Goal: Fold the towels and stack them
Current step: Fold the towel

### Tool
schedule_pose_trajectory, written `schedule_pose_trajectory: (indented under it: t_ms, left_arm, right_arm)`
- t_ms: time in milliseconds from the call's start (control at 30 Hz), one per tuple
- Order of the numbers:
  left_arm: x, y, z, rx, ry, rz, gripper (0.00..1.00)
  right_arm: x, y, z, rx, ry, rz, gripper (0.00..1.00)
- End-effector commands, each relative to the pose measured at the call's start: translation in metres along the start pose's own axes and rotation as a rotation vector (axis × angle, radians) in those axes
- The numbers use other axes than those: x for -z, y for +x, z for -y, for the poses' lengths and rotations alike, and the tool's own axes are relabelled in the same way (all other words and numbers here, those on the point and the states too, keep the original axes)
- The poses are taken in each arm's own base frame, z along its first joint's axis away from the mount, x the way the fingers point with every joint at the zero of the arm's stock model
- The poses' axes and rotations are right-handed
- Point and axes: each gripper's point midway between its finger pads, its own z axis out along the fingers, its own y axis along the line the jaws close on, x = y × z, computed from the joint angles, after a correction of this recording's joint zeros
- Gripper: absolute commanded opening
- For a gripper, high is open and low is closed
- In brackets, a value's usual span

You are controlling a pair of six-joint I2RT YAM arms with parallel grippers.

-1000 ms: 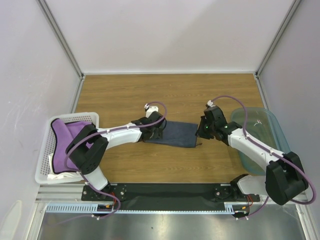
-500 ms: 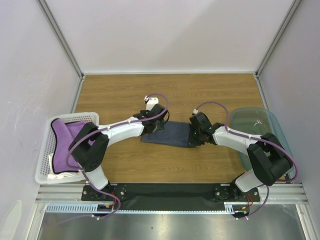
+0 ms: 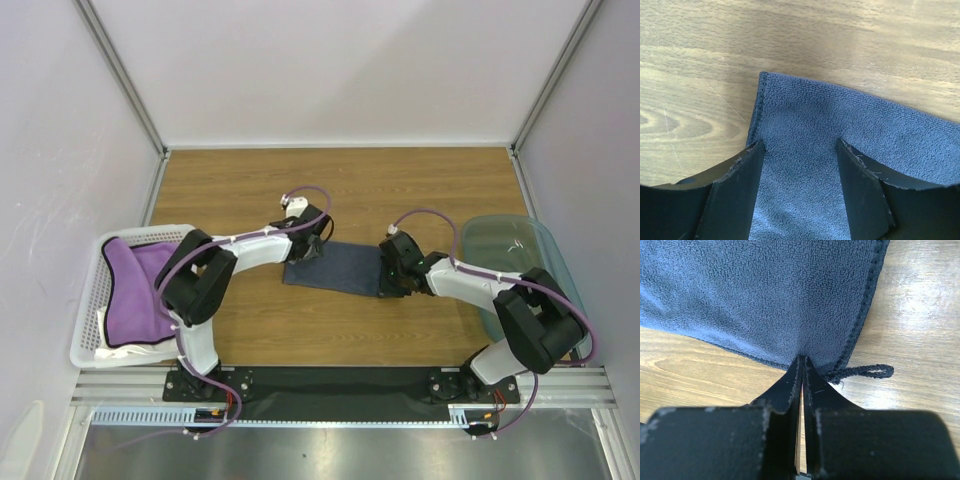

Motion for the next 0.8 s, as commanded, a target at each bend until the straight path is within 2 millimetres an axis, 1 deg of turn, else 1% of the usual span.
schedule_pose_trajectory:
  t_ms: [0,67,100,133,167,200,233,267,300,333,367,400,467,500,533,567,600,633,667,700,733,767]
  left_arm:
    - [-0.002,-0.004,0.001,0.027,0.025,-0.009,0.66]
    - [0.003,-0.010,0.011,0.012,0.090,0.019,0.65]
    - [0.005,-0.001,0.010,-0.032,0.121,0.008,0.65]
    - [0.018,-0.015,0.017,-0.017,0.173,0.063,0.66]
    - [0.022,-0.012,0.012,-0.028,0.181,0.068,0.67]
    - [0.028,-0.014,0.013,-0.047,0.200,0.081,0.67]
    - [0.045,-0.026,0.013,-0.037,0.226,0.116,0.68]
    - [0.051,-0.028,0.010,-0.036,0.228,0.125,0.69]
    - [0.059,-0.029,0.006,-0.033,0.227,0.135,0.70]
    - [0.064,-0.027,0.000,-0.035,0.218,0.128,0.71]
    - [0.078,-0.030,-0.005,-0.020,0.235,0.147,0.72]
    - [0.083,-0.028,-0.008,-0.011,0.241,0.145,0.72]
    - [0.096,-0.018,-0.013,-0.002,0.284,0.138,0.72]
    - [0.100,-0.012,-0.012,0.009,0.304,0.130,0.72]
    - [0.105,-0.008,-0.006,0.015,0.351,0.125,0.71]
    - [0.107,-0.003,-0.004,0.021,0.378,0.122,0.70]
    - [0.108,0.010,-0.005,0.023,0.400,0.108,0.69]
    - [0.109,0.009,0.002,0.038,0.443,0.124,0.67]
    - [0.108,0.015,0.005,0.043,0.465,0.114,0.66]
    - [0.103,0.027,0.002,0.051,0.465,0.091,0.65]
    - [0.102,0.026,0.007,0.060,0.492,0.104,0.63]
    - [0.101,0.027,0.010,0.065,0.504,0.107,0.62]
  right_arm:
    - [-0.002,0.023,0.028,0.036,0.104,-0.063,0.00]
    - [0.002,0.018,0.024,0.041,0.092,-0.053,0.00]
    - [0.003,0.016,0.021,0.042,0.083,-0.046,0.00]
    - [0.006,0.012,0.016,0.041,0.063,-0.042,0.00]
    - [0.011,0.004,0.006,0.039,0.033,-0.023,0.00]
    - [0.015,-0.002,-0.001,0.043,0.008,-0.013,0.00]
    - [0.019,-0.005,-0.008,0.041,-0.013,-0.012,0.00]
    - [0.025,-0.012,-0.013,0.042,-0.030,0.008,0.00]
    - [0.033,-0.021,-0.026,0.042,-0.075,0.021,0.00]
    - [0.038,-0.025,-0.031,0.044,-0.088,0.027,0.00]
    - [0.043,-0.031,-0.037,0.045,-0.107,0.041,0.00]
    - [0.052,-0.041,-0.045,0.047,-0.133,0.072,0.00]
    - [0.060,-0.054,-0.052,0.046,-0.144,0.111,0.00]
    - [0.062,-0.059,-0.054,0.044,-0.146,0.128,0.00]
    - [0.064,-0.070,-0.060,0.041,-0.161,0.162,0.00]
    - [0.063,-0.077,-0.058,0.032,-0.145,0.188,0.00]
    - [0.061,-0.083,-0.058,0.021,-0.139,0.204,0.00]
    - [0.055,-0.091,-0.058,0.007,-0.132,0.225,0.00]
    - [0.051,-0.095,-0.057,0.000,-0.124,0.233,0.00]
    - [0.047,-0.102,-0.055,-0.017,-0.116,0.242,0.00]
    - [0.035,-0.103,-0.052,-0.024,-0.102,0.230,0.00]
    - [0.033,-0.111,-0.055,-0.023,-0.104,0.238,0.00]
